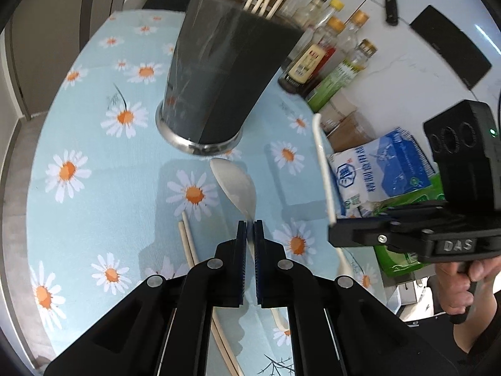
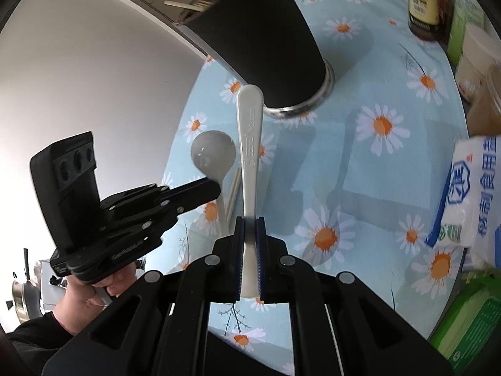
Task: Organize utensils
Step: 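Lift both spoons upright and carry them over the black holder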
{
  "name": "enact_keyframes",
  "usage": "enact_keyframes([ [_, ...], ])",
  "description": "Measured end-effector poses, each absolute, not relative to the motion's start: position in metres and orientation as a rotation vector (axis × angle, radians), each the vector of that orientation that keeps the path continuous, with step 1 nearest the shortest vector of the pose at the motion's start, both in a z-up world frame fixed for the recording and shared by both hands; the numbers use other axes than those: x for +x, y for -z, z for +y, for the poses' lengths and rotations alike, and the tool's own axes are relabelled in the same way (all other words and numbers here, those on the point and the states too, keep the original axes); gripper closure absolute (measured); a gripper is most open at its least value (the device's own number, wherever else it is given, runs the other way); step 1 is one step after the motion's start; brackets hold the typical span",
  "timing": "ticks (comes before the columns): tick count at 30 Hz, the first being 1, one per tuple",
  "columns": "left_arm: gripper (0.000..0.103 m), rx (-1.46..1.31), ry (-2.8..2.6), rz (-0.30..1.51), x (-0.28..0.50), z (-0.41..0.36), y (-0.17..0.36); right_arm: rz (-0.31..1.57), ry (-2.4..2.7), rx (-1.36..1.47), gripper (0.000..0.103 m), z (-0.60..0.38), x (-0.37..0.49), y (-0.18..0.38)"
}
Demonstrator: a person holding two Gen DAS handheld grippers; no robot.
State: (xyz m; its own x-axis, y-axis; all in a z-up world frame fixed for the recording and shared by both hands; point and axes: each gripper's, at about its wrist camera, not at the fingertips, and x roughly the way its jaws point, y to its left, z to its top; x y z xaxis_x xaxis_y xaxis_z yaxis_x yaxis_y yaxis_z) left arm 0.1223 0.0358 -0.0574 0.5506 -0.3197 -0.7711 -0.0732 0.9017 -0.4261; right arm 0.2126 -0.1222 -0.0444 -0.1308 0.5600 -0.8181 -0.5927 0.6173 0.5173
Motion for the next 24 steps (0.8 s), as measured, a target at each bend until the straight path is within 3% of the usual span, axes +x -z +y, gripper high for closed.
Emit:
enact_keyframes([
  [24,0.100,-0.227,0.118,0.611,0.123,0.045,-0.058,0.897,-1.071,0.034,0.095,-0.100,0.240,-0.024],
])
